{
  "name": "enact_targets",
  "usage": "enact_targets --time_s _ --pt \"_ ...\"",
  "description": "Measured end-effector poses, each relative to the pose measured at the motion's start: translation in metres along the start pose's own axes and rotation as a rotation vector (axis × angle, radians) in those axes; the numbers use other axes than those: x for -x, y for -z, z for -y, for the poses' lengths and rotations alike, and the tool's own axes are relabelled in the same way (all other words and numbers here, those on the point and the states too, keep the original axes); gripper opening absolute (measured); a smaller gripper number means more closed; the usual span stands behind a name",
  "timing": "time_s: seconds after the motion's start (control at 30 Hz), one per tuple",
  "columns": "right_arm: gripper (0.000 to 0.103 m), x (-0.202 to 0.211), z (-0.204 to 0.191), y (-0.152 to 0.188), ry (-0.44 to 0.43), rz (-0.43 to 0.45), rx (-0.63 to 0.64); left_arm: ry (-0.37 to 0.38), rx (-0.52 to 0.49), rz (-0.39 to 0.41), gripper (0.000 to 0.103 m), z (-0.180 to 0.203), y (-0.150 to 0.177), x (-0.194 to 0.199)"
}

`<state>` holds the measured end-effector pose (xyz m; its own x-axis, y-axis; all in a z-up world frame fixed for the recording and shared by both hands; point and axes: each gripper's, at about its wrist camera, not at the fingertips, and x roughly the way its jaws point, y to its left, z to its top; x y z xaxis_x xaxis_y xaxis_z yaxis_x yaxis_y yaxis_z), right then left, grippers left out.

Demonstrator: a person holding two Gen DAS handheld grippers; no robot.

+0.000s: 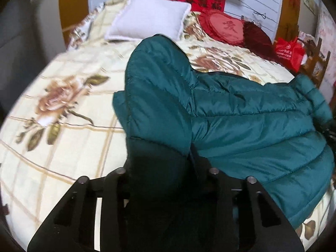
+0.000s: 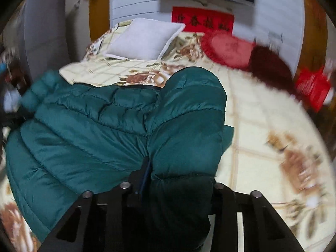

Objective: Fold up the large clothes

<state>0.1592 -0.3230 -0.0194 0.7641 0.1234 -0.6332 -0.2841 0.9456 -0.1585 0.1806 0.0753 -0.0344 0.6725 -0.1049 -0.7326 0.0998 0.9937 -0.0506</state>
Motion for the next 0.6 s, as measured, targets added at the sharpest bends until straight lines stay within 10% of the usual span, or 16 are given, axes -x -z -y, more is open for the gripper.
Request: enact_targets --time_s 0.6 --pt "0.027 0.15 -0.019 0.02 0.09 0.062 0.033 0.176 0.064 -0.016 0.031 0.009 0.036 0.108"
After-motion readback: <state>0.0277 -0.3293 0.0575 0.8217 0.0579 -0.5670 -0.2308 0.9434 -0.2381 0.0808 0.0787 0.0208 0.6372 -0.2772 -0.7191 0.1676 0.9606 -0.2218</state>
